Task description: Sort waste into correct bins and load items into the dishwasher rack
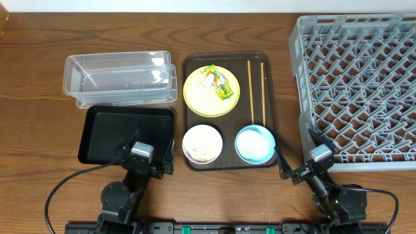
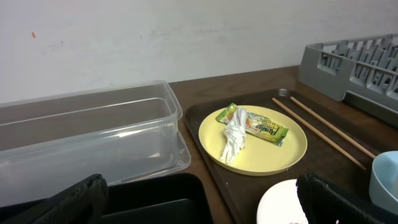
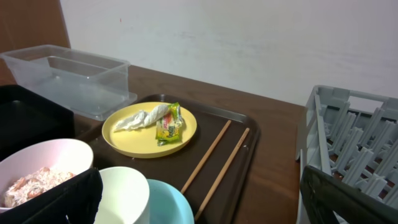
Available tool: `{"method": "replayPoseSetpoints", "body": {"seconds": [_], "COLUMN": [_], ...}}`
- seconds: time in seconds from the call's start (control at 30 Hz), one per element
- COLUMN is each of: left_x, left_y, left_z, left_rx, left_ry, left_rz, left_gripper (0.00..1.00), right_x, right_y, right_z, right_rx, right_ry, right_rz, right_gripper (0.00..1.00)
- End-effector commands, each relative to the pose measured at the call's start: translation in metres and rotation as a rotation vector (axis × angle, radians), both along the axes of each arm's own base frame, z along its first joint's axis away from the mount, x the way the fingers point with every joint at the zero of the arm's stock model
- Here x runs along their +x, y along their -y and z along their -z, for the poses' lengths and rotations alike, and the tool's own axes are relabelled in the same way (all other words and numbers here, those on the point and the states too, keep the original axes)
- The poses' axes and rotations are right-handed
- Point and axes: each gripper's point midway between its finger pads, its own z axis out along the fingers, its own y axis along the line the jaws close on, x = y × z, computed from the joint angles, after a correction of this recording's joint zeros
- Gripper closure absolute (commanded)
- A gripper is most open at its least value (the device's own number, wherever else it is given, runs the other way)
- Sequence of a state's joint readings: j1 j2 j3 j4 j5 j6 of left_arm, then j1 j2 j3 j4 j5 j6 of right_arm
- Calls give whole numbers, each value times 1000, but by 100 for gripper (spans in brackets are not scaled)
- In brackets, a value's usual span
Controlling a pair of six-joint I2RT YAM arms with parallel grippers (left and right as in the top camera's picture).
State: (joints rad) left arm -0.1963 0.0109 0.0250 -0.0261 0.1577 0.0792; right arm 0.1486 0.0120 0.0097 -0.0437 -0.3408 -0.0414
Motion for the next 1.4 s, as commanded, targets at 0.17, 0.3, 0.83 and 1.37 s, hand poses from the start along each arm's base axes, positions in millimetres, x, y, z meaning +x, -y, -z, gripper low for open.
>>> {"method": "replayPoseSetpoints", "body": {"seconds": [0.17,0.3,0.83,1.37], "left_x": [-1,-1,-1,0], "left_y": [1,1,1,1], "left_z": [15,15,15,9], "left_rx": [12,12,12,7], "left_ry": [-37,-37,-37,-13], "left_rz": [9,9,9,9], "left_gripper": [0,1,1,1], "right_x": [-1,-1,-1,-2], "right_y": [-2,-2,-2,-3], "right_z": [1,1,1,1], "right_rx": [-7,-8,-7,47], "right_ry": [4,4,4,-26], "right_rz": [-10,-10,-10,-15], "right_gripper": [1,1,1,1]}}
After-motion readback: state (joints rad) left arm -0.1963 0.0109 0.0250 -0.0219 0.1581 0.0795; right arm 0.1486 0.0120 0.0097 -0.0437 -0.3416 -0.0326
